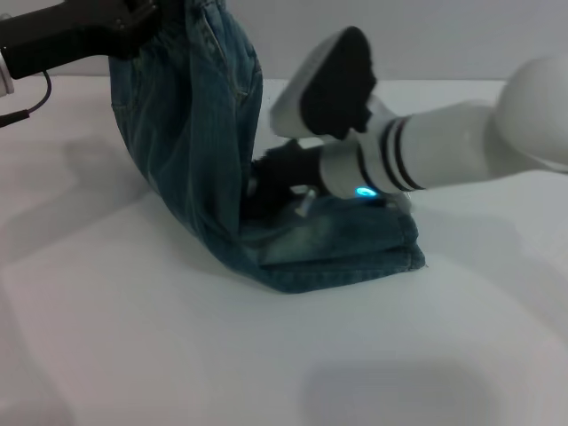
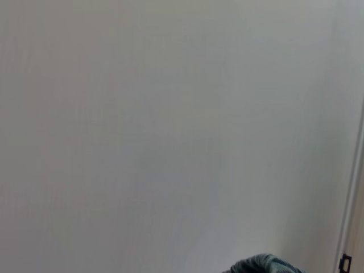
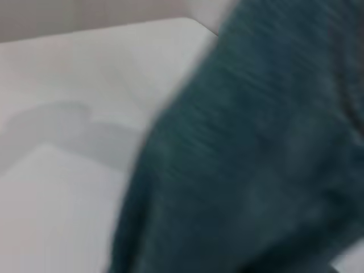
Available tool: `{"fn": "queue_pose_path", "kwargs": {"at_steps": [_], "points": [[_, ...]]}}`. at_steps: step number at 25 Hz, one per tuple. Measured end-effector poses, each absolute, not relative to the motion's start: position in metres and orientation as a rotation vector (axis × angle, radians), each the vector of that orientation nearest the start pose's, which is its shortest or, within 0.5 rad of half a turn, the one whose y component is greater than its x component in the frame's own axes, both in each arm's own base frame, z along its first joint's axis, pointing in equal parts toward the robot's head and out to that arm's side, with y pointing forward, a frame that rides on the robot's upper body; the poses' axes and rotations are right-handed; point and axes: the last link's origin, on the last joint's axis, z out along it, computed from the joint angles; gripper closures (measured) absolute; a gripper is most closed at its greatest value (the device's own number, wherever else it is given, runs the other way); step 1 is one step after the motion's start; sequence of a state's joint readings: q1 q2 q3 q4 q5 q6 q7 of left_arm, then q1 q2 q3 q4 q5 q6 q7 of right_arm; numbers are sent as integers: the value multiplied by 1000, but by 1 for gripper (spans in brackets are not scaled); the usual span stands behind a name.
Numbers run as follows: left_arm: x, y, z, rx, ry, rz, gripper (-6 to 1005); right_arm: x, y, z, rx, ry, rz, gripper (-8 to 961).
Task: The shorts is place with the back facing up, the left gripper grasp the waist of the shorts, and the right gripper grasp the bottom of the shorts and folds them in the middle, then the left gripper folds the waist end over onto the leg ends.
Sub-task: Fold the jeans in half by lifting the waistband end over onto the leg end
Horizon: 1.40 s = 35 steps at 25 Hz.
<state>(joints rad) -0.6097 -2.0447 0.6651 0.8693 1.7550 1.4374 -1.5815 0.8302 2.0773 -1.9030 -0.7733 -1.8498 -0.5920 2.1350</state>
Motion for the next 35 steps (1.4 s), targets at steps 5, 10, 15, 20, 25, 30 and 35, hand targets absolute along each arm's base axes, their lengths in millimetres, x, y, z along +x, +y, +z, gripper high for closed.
{"fn": "queue_pose_path", "kwargs": {"at_steps": [5,10,15,20,25,30,35], "points": [[-208,395,80,-2415,-521,-904,905,157,402,-110,-2603,565,133,379],[-207,393,72,-2449,-520,-881,896,201,421,-58,-2320,708,272,378],[-201,391,61,-2509,-507,-859,888,218,430,-37,-2166,741,295,377],[-194,389,51,-2558,-491,-851,879,241,439,-24,-2033,802,277,381],[-182,381,35,-2668,-442,-840,871,255,441,-14,-1950,866,295,383],[-175,373,15,-2748,-435,-863,862,264,441,-11,-1910,924,312,383],[-176,371,1,-2760,-454,-893,854,265,440,-11,-1910,926,311,383]]}}
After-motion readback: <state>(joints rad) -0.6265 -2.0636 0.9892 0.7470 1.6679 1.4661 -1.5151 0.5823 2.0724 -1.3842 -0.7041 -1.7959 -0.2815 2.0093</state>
